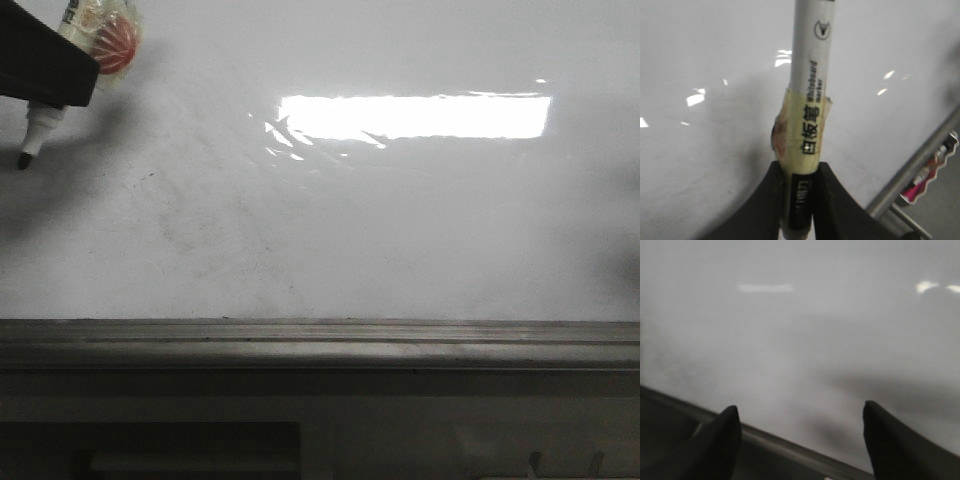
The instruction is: Write number 6 on whiteboard
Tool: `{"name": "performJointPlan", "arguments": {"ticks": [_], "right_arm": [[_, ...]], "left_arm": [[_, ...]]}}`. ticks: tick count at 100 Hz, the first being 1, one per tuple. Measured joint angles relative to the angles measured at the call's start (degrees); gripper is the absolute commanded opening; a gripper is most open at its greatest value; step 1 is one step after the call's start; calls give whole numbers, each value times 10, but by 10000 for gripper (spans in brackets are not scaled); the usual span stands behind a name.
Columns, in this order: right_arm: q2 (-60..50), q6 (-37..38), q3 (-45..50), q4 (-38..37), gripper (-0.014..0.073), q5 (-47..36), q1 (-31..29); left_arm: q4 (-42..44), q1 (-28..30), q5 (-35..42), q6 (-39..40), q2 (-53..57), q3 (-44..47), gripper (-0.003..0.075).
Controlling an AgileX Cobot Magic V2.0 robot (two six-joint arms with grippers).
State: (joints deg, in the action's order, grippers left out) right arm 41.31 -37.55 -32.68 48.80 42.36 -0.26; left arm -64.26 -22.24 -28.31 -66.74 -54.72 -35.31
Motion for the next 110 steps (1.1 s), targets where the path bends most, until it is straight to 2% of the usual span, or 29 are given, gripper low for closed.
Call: {"name": "performJointPlan", "arguments": {"ticks": [10, 24, 35, 54, 71, 82, 110], "right_arm": [[59, -76, -51, 87, 466, 70, 15], [150, -112, -128, 130, 466, 151, 58], [216, -117, -179, 133, 466, 167, 116], [309, -119, -269, 131, 466, 163, 215], [364, -114, -333, 131, 466, 164, 227], [393, -110, -362, 131, 466, 192, 228], [437, -108, -375, 106, 465, 209, 269]], "left_arm": [[48, 0, -52, 0, 8, -6, -20], [84, 0, -89, 0, 9, -9, -20], [103, -15, -97, 0, 9, -10, -20], [139, -79, -73, 6, 9, -11, -20], [177, -102, -56, 31, 9, -11, -20], [183, -103, -50, 35, 5, -11, -20], [183, -103, -48, 37, -28, -39, -20]]}}
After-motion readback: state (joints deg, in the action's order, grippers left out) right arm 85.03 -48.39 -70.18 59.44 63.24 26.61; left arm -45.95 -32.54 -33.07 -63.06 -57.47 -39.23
